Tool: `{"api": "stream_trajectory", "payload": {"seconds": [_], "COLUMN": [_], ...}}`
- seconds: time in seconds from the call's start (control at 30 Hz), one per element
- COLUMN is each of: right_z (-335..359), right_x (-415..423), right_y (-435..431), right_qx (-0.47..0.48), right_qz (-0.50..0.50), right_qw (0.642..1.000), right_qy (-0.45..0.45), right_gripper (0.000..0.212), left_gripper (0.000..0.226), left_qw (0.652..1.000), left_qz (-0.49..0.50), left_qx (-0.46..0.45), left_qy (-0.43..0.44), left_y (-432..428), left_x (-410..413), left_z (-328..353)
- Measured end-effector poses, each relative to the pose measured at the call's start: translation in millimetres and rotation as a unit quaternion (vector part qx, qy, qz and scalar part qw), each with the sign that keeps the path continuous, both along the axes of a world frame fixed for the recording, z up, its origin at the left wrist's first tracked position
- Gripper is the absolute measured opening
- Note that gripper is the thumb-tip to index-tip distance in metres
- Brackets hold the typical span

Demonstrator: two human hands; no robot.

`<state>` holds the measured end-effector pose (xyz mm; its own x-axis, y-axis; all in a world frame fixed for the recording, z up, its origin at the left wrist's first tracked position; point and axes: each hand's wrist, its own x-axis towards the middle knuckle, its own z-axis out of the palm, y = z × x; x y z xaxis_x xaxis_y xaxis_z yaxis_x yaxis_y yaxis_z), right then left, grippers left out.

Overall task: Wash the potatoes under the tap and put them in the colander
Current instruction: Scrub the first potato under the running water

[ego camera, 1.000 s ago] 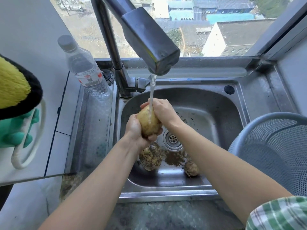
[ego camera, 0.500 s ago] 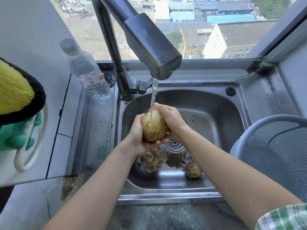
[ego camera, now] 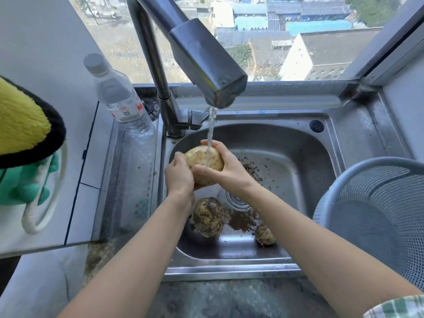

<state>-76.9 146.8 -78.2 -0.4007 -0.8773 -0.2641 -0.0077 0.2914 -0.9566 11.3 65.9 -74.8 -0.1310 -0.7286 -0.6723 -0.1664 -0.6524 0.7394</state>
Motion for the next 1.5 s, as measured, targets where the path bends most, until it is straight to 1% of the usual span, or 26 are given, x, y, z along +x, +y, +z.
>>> {"api": "stream_trajectory", "payload": {"seconds": [0.07, 0.13, 0.17, 0.2, 0.27, 0.3, 0.33, 0.37, 0.4, 0.43, 0.5, 0.53, 0.57, 0.6, 0.63, 0.73, 0.8, 0.87, 0.9, 0.97, 1.13, 1.17, 1.23, 1.37, 1.43, 1.5], "right_z": [-3.2, -1.2, 0.0, 0.2, 0.8, 3.3, 5.8, 7.6, 8.7, 9.1, 8.2, 7.2, 7.2, 6.9, 6.1, 6.3, 5.9, 6.4, 6.9, 8.3, 11.6, 12.9, 15.7, 16.0, 17.5, 21.3], "right_x": [3.2, 6.4, 5.5, 2.7, -2.0, -2.9, -2.6, -1.6, 0.3, 3.2, 7.2, 6.9, 5.6, 3.8, 2.8, 9.2, 14.5, 14.5, 11.9, 5.7, 4.4, 4.0, 3.2, 8.4, 12.2, 11.5], "right_y": [-2.9, -9.6, -12.0, -12.9, -7.6, -3.4, 1.2, 5.0, 7.0, 6.2, -1.9, -6.7, -10.2, -12.3, -12.5, -6.8, -2.5, -1.5, -1.8, -2.2, 0.3, 0.2, -0.1, -0.2, 1.5, 4.7], "right_qx": [0.004, 0.027, 0.046, 0.067, 0.084, 0.083, 0.080, 0.077, 0.069, 0.059, 0.056, 0.066, 0.077, 0.088, 0.090, 0.066, 0.053, 0.047, 0.049, 0.056, 0.056, 0.056, 0.055, 0.063, 0.064, 0.051], "right_qz": [-0.033, -0.111, -0.145, -0.156, -0.100, -0.051, -0.008, 0.022, 0.029, 0.011, -0.082, -0.132, -0.170, -0.185, -0.179, -0.143, -0.134, -0.145, -0.154, -0.160, -0.157, -0.157, -0.151, -0.138, -0.111, -0.066], "right_qw": [0.999, 0.993, 0.988, 0.985, 0.991, 0.994, 0.994, 0.992, 0.992, 0.994, 0.994, 0.989, 0.982, 0.979, 0.979, 0.987, 0.989, 0.988, 0.986, 0.985, 0.983, 0.983, 0.983, 0.981, 0.984, 0.986], "right_qy": [0.018, 0.010, 0.012, 0.018, -0.008, -0.042, -0.076, -0.098, -0.103, -0.091, -0.044, -0.020, 0.004, 0.026, 0.038, 0.034, 0.029, 0.031, 0.033, 0.044, 0.071, 0.074, 0.090, 0.120, 0.124, 0.145], "right_gripper": [0.042, 0.022, 0.021, 0.026, 0.031, 0.034, 0.041, 0.051, 0.057, 0.056, 0.036, 0.027, 0.023, 0.024, 0.028, 0.030, 0.030, 0.031, 0.030, 0.030, 0.033, 0.033, 0.033, 0.033, 0.036, 0.038], "left_gripper": [0.043, 0.041, 0.039, 0.040, 0.034, 0.030, 0.029, 0.030, 0.034, 0.037, 0.033, 0.029, 0.033, 0.042, 0.044, 0.025, 0.022, 0.022, 0.027, 0.049, 0.083, 0.082, 0.068, 0.040, 0.036, 0.033], "left_qw": [1.000, 0.998, 0.995, 0.990, 0.987, 0.989, 0.992, 0.995, 0.997, 0.998, 0.995, 0.991, 0.986, 0.982, 0.980, 0.989, 0.992, 0.988, 0.983, 0.973, 0.968, 0.965, 0.963, 0.981, 0.989, 0.992], "left_qz": [-0.002, -0.047, -0.085, -0.117, -0.134, -0.121, -0.103, -0.084, -0.065, -0.055, -0.073, -0.100, -0.136, -0.158, -0.164, -0.119, -0.106, -0.138, -0.166, -0.202, -0.212, -0.217, -0.218, -0.166, -0.135, -0.124], "left_qx": [0.004, -0.013, -0.034, -0.056, -0.079, -0.074, -0.063, -0.049, -0.036, -0.032, -0.042, -0.049, -0.057, -0.066, -0.073, -0.074, -0.063, -0.066, -0.064, -0.063, -0.057, -0.052, -0.049, -0.063, -0.042, 0.000], "left_qy": [0.006, 0.033, 0.048, 0.057, 0.048, 0.038, 0.031, 0.022, 0.017, 0.018, 0.051, 0.073, 0.083, 0.085, 0.081, 0.038, 0.004, 0.026, 0.052, 0.096, 0.125, 0.141, 0.154, 0.077, 0.051, 0.028], "left_y": [3.0, 11.4, 16.7, 21.1, 21.7, 18.6, 16.0, 13.9, 13.0, 13.6, 18.6, 22.5, 26.1, 28.5, 28.7, 21.8, 16.2, 17.0, 19.6, 24.3, 22.1, 21.3, 21.4, 21.1, 19.0, 16.7], "left_x": [0.7, -0.5, -0.3, 0.8, 2.9, 4.1, 5.3, 6.3, 6.4, 6.5, 7.1, 6.9, 7.4, 7.8, 7.6, 3.1, 2.0, 4.9, 6.2, 9.1, 11.7, 13.1, 14.5, 6.6, 2.2, 2.4], "left_z": [1.4, 0.9, 0.1, -0.5, -2.0, -3.0, -1.3, -0.6, 0.8, 2.5, 4.4, 5.9, 6.0, 6.1, 4.9, 9.0, 9.2, 7.5, 5.9, 5.3, 11.1, 10.2, 9.9, 10.2, 13.7, 17.9]}}
